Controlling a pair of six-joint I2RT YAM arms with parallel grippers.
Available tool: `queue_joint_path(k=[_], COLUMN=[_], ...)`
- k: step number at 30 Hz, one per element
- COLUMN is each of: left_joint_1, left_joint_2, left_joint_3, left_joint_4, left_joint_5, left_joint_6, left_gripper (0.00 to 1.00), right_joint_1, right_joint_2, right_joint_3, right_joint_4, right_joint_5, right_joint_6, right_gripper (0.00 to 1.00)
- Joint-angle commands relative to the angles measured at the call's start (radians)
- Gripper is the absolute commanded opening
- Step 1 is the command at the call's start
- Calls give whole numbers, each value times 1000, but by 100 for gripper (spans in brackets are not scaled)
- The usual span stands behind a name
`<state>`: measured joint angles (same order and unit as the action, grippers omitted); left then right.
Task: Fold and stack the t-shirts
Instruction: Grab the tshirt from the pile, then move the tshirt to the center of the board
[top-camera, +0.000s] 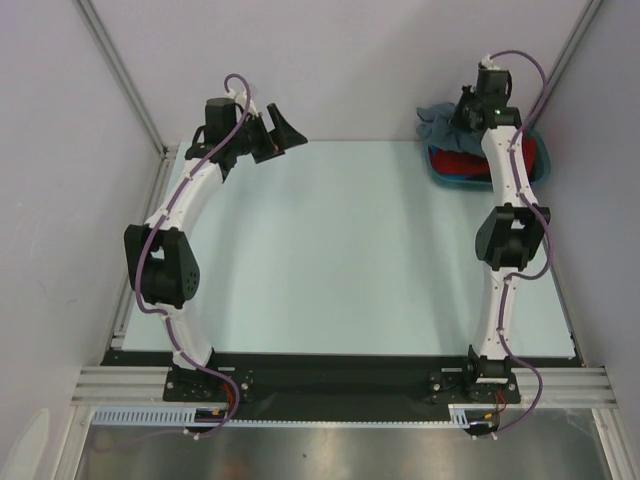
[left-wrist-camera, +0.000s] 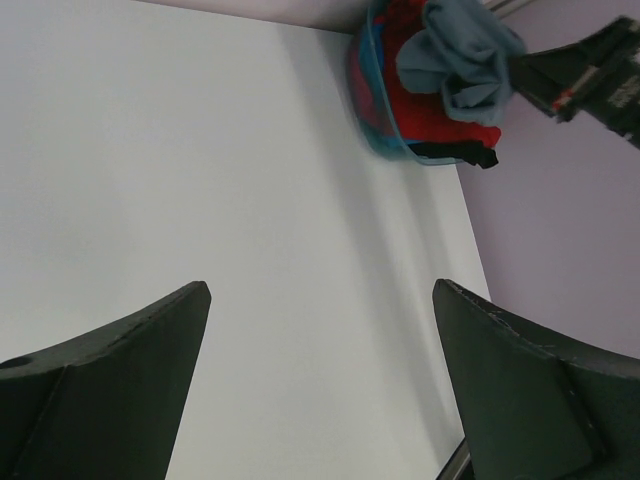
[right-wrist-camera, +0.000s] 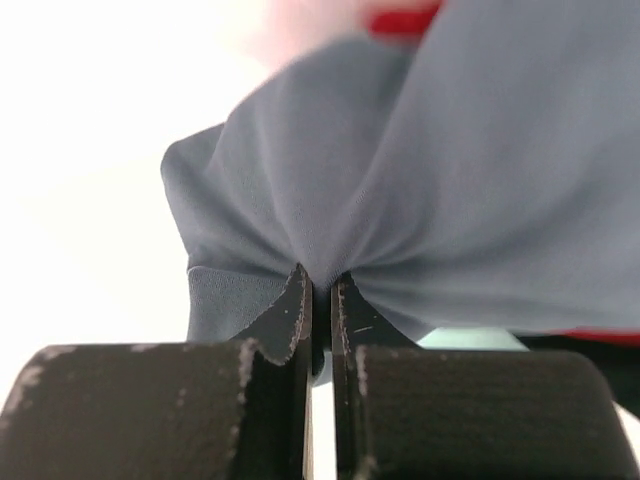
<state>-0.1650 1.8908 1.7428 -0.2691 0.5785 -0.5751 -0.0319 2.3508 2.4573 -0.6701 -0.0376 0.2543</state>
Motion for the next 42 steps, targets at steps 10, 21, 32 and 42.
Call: queue_joint_path(k=[10, 21, 32, 42], left_joint_1=[7, 42, 82, 87], left_joint_2=[-114, -280, -403, -475], left_joint_3=[-15, -137, -150, -176], left_joint_4=[-168, -243, -312, -311], left_joint_5=[-207, -328, -457, -398], left_joint_6=[46, 26, 21, 31], left_gripper=[100, 100, 100, 100], right_joint_1=[237, 455, 562, 583], right_joint_2=[-356, -466, -527, -640], right_joint_3=[-17, -170, -193, -282], right_joint_4=[-85, -134, -172, -238], right_joint_5=[-222, -274, -433, -292], right_joint_6=[25, 68, 220, 266], right_gripper=[0, 0, 0, 0])
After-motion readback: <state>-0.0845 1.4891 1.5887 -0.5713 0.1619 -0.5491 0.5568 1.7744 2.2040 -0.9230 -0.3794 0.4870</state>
